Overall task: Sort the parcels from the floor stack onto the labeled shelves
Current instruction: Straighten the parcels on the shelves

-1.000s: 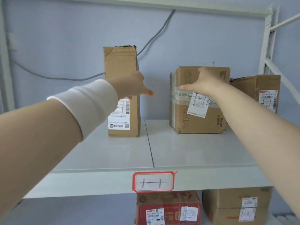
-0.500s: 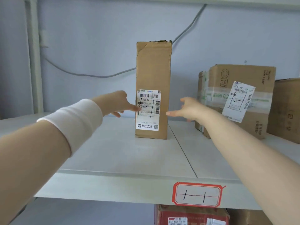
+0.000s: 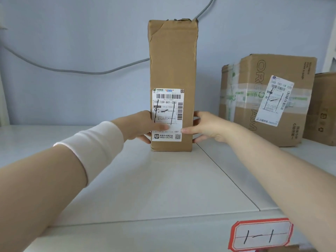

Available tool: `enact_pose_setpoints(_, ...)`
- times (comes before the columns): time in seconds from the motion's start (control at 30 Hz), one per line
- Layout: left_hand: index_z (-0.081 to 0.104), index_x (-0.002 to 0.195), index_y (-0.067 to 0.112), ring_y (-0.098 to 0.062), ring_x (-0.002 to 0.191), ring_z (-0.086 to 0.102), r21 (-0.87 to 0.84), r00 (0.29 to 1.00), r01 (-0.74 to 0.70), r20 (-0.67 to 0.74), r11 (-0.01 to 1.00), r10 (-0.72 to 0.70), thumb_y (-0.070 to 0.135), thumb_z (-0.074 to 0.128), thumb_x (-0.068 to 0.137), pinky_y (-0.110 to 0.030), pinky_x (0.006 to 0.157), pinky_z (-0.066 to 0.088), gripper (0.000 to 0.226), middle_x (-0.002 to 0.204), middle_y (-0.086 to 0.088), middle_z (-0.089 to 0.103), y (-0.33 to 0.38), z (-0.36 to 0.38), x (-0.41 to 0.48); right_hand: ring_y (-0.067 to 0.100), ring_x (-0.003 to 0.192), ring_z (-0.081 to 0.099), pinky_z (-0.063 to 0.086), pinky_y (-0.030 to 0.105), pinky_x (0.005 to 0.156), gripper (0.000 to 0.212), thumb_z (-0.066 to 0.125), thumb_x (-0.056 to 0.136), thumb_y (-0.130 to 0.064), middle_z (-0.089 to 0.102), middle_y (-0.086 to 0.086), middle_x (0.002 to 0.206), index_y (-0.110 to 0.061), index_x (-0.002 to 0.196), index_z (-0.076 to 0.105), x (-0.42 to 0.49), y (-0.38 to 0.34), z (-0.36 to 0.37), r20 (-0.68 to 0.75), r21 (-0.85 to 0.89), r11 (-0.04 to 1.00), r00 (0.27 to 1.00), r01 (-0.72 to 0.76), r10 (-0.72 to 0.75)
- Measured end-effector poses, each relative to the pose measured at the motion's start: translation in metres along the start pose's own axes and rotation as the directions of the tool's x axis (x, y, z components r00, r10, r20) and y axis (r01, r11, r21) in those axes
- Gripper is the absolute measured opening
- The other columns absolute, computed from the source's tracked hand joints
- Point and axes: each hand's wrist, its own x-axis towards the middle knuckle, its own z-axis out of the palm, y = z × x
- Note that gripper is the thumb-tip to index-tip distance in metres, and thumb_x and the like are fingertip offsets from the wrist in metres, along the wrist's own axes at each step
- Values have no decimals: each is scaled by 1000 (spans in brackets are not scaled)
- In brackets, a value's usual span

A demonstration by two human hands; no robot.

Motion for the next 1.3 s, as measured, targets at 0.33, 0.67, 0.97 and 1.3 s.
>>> enact_pose_setpoints(0.33, 56, 124, 16, -22, 103, 65, -13, 1000, 11, -3, 1000, -11, 27, 63, 88, -37, 84, 56, 38, 113, -4, 68, -3, -1, 9, 21, 107, 63, 58, 36, 76, 71, 74, 77, -8, 62, 5, 121, -13, 139, 39, 9, -1, 0, 6, -13, 999, 1000, -29, 29)
enact_pose_setpoints(0.67, 34, 137, 5, -27, 104, 63, 169, 975, 175, -168, 970, -146, 44, 66, 82, -37, 97, 47, 75, 106, -8, 55, 3, -3, -16, 25, 112, 57, 54, 37, 84, 92, 74, 78, -25, 44, 12, 142, -11, 149, 17, -21, -14, -5, -80, -266, 952, 987, -153, 137)
enact_pose_setpoints(0.97, 33, 143, 15, -25, 120, 49, 459, 951, 240, -289, 855, -112, 49, 56, 86, -35, 107, 35, 70, 143, -1, 41, 37, 2, -80, 24, 125, 47, 47, 33, 96, 78, 69, 80, -40, 41, 5, 145, -14, 144, 32, -74, -29, -19, 0, -600, 800, 1000, -20, 26)
enact_pose_setpoints(1.3, 36, 142, 11, -23, 136, 34, 610, 917, 327, -388, 722, -87, 41, 50, 93, -32, 109, 26, 59, 146, -5, 39, 71, 65, -166, 22, 129, 44, 34, 27, 101, 67, 61, 86, -43, 46, 4, 142, -11, 141, 40, -157, -27, -26, 188, -710, 657, 967, 253, -170)
